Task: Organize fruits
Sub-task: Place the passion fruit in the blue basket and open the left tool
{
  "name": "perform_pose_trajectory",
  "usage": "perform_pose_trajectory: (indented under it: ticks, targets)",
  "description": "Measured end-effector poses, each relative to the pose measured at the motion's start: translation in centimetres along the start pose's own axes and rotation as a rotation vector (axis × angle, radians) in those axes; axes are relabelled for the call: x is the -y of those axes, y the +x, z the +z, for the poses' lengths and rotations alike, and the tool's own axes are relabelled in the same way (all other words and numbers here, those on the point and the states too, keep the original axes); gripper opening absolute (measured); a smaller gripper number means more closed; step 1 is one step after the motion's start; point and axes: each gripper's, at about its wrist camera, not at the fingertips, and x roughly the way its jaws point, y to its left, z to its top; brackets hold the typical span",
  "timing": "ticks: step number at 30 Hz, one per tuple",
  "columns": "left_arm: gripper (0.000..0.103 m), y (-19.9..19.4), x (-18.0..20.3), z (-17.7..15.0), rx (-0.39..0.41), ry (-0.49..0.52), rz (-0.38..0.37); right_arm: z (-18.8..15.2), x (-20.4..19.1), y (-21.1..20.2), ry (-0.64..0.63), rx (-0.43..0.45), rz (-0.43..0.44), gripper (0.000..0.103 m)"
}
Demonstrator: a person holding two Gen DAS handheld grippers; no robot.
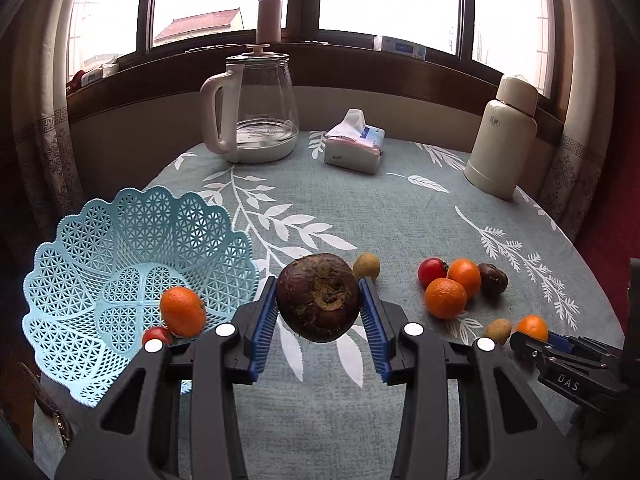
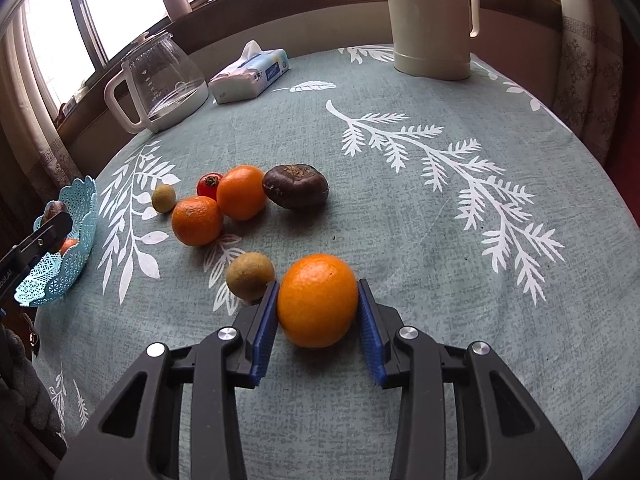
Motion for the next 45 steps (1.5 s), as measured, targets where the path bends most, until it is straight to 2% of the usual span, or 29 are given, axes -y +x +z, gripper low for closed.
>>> perform_pose_trajectory:
  ticks: [7,15,16,17,19,21,29,37,45]
  targets:
    - [0.042,-1.7,-4.7,0.9,0.043,-0.074,0.077,-0.1,0.3,-0.6,0.019,0.027,0.007,0.038]
    - [0.043,-2.8,-10.0,1.1,0.072,-0.146,0.207,0.0,0.3,-1.3,0.025,0.057,0.006,0.038]
    - [0.047,-3.0,-10.6,1.2,0.075,-0.154,0.221,0.0,0.3,-1.4,0.028,0.058,0.006,0.038]
    - [0.063,-3.2,-11.1,1.2,0.077,-0.163,0.231,0.1,0.3,-1.5,0.031,0.059,0.006,0.038]
    - [0.084,-3.7,-12.2,1.2,0.098,-0.190,0.256,0.1,0.3,-1.6,0.036,0.061,0.009,0.038]
    - [0.085,-4.2,-13.2,1.3,0.108,-0.211,0.272,0.2,0.2,-1.8,0.038,0.066,0.010,0.038]
    - [0.092,-5.3,-15.8,1.5,0.128,-0.281,0.298,0.9,-1.7,-3.0,0.028,0.092,0.052,0.038]
    - [0.093,-5.7,-16.0,1.6,0.139,-0.298,0.278,1.1,-3.9,-3.1,0.008,0.081,0.095,0.038]
    - [0.094,-6.0,-16.4,1.7,0.142,-0.322,0.261,1.7,-9.2,-3.5,-0.093,0.082,0.178,0.038]
